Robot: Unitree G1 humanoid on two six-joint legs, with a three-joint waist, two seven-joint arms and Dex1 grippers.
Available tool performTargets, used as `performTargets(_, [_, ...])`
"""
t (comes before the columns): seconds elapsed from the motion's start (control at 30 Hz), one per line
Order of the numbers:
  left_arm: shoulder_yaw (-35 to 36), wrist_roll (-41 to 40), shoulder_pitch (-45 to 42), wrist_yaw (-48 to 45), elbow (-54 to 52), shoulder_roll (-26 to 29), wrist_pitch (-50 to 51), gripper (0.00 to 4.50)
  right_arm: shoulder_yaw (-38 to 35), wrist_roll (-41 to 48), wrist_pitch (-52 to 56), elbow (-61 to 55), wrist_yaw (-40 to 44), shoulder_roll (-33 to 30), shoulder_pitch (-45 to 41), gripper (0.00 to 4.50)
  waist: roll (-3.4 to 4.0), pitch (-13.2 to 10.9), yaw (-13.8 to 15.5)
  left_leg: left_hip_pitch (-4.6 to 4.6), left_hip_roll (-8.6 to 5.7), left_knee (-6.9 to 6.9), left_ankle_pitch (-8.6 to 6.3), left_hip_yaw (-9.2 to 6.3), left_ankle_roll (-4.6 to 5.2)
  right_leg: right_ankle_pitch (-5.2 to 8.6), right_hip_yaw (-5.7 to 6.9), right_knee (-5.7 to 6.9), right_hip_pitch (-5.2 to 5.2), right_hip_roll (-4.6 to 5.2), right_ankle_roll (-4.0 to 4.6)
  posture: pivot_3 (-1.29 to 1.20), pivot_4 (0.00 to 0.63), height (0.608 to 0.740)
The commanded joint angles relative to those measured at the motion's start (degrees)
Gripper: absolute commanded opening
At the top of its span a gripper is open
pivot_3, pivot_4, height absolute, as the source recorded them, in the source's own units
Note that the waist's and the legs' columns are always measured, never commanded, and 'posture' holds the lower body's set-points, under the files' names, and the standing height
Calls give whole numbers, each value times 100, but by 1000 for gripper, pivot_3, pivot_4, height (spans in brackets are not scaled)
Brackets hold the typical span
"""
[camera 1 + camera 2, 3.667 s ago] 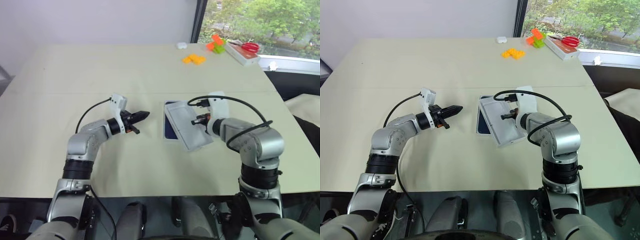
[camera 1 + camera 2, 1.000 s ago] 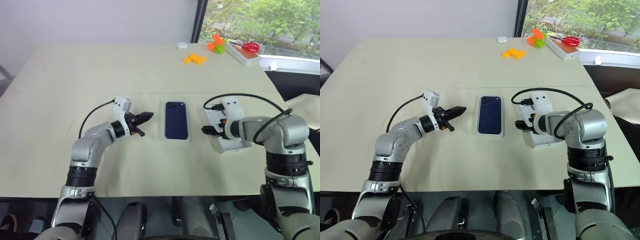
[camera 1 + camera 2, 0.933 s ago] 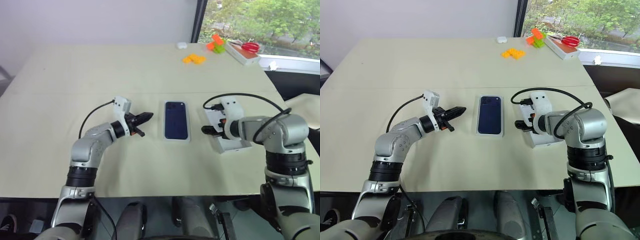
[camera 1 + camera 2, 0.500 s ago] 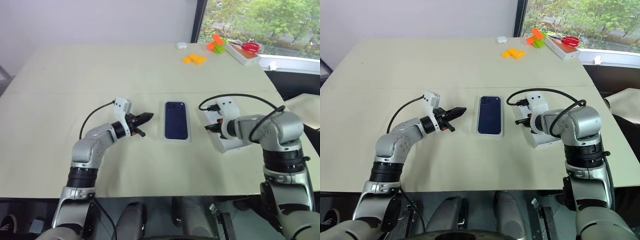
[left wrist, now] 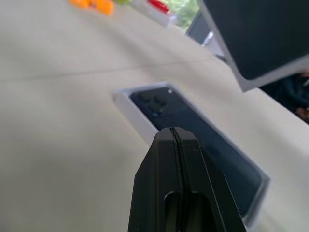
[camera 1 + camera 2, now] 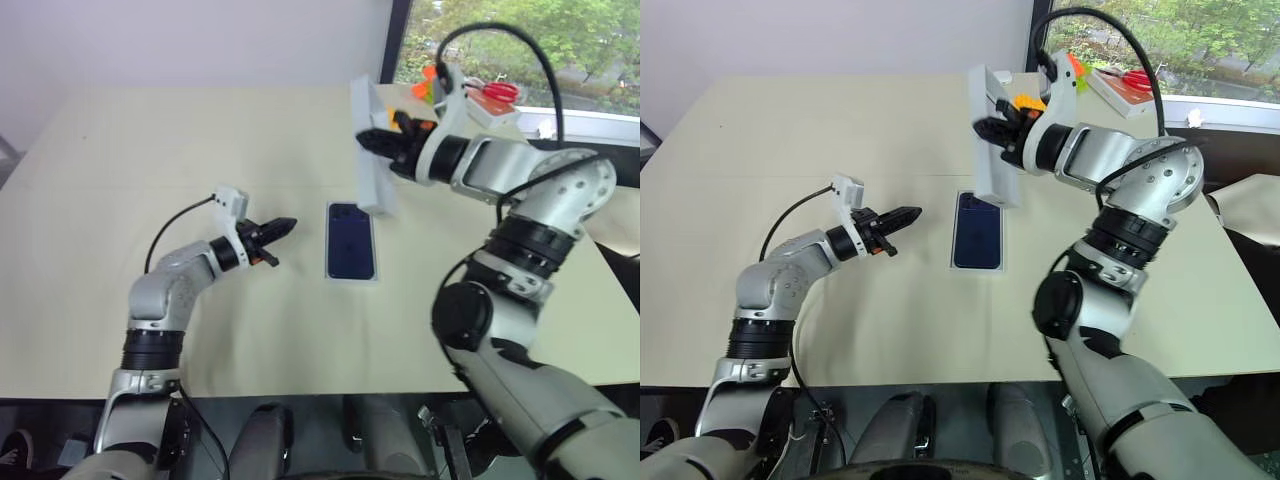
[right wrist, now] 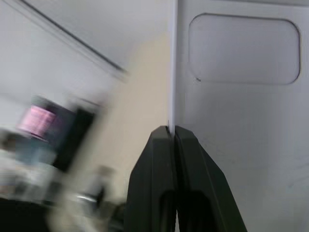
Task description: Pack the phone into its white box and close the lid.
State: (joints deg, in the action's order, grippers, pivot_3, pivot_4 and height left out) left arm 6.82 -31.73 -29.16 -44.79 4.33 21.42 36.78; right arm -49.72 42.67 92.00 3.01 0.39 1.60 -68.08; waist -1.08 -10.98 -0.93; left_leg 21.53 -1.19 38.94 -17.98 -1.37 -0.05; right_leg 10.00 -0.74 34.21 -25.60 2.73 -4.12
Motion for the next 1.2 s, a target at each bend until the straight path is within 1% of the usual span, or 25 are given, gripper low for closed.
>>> performTargets(0.03, [229, -129, -92, -203, -176, 225, -186, 0, -632, 422, -173, -204, -194, 513, -8, 22, 5, -3, 7, 2, -2, -1, 0, 0, 0, 0, 0, 0, -1, 4, 0, 0, 150, 740])
performTargets(0.17, [290, -117, -154, -226, -126, 447, -197, 0, -935, 898, -684, -34, -432, 1260, 199, 22, 6, -3, 12, 27, -14, -1, 0, 3, -1, -1, -2, 1, -26, 16, 0, 0, 150, 740])
performTargets(0.27, [356, -204, -138, -259, -148, 547, -158, 0, -729, 1133, -802, -48, -535, 1492, 501, 22, 6, -3, -3, 85, -26, 12, 7, 4, -11, -5, -3, 15, -90, 29, 3, 0, 150, 740])
performTargets(0.37, [483, -386, 3, -418, -309, 688, -130, 0, -687, 1575, -846, 106, -747, 1779, 587, 22, 8, -3, -29, 89, -26, 8, 6, 9, -11, -6, -4, 13, -97, 29, 5, 0, 150, 740])
performTargets(0.5, [599, -592, 81, -494, -432, 821, -16, 0, -194, 1812, -1133, 228, -835, 2049, 868, 22, 9, -4, -131, 90, -20, 4, 6, 14, -11, -6, -8, 14, -102, 26, 5, 0, 150, 740])
performTargets(0.63, [588, -563, 106, -447, -501, 878, -32, 0, 286, 1953, -1407, 326, -851, 1963, 1218, 22, 9, -4, -162, 84, -19, 7, 8, 14, -12, -6, -8, 13, -101, 23, 5, 0, 150, 740])
performTargets(0.87, [549, -617, 178, -293, -611, 817, 57, 0, 739, 2547, -1692, 508, -1105, 1527, 1480, 22, 8, -4, -161, 84, -15, 9, 8, 15, -12, -6, -10, 15, -101, 19, 5, 0, 150, 740])
performTargets(1.2, [502, -654, 181, -226, -676, 744, 152, 0, 1585, 3185, -2063, 493, -1416, 1524, 2171, 22, 9, -4, -164, 82, -6, 10, 8, 16, -12, -6, -11, 15, -103, 8, 4, 0, 150, 740])
